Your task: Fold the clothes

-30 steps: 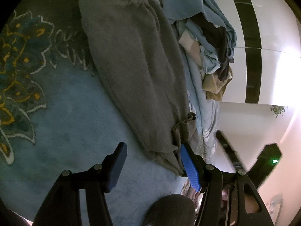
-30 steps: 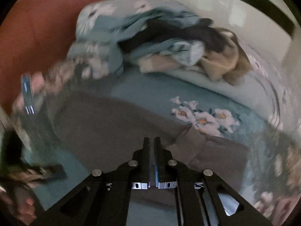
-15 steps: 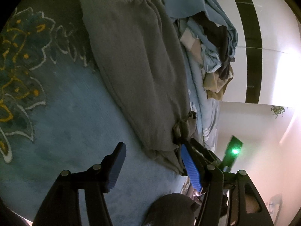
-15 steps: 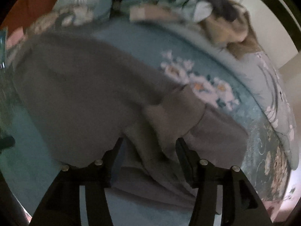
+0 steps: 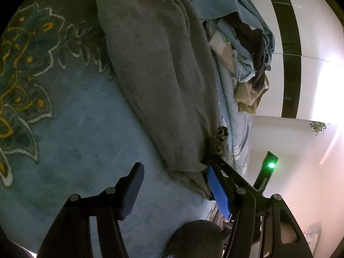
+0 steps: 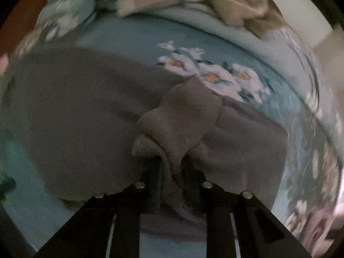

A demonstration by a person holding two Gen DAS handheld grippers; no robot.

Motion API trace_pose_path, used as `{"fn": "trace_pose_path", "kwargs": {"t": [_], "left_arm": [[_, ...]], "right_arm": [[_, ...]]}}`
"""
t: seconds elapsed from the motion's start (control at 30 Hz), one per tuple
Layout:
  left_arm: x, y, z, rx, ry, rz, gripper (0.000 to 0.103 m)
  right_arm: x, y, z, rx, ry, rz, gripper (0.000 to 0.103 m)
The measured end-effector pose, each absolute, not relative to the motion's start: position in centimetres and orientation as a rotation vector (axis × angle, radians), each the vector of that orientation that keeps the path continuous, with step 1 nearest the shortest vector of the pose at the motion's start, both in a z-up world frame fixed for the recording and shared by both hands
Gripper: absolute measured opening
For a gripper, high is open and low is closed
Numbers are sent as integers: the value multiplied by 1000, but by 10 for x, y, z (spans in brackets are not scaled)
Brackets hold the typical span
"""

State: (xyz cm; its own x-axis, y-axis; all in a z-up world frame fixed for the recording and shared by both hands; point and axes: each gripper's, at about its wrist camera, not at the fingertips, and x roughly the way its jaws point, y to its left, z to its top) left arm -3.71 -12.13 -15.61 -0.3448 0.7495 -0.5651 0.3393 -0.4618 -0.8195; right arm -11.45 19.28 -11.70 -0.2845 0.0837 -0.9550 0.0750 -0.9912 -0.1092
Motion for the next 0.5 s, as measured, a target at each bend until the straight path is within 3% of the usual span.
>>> {"fn": "trace_pose_path", "kwargs": {"t": [0.17, 0.3, 0.5], "left_arm": [[-36, -122, -155, -1562, -1416, 1872, 65], [-37, -118, -156, -1569, -1417, 1867, 65], [-36, -111, -150, -1576, -1376, 1871, 65]], "right_arm": [[-107, 215, -68, -1703, 66, 2608, 16], [-103, 205, -30, -1595, 103, 2767, 16], [-102, 149, -77, -1756, -90, 2750, 16]]}}
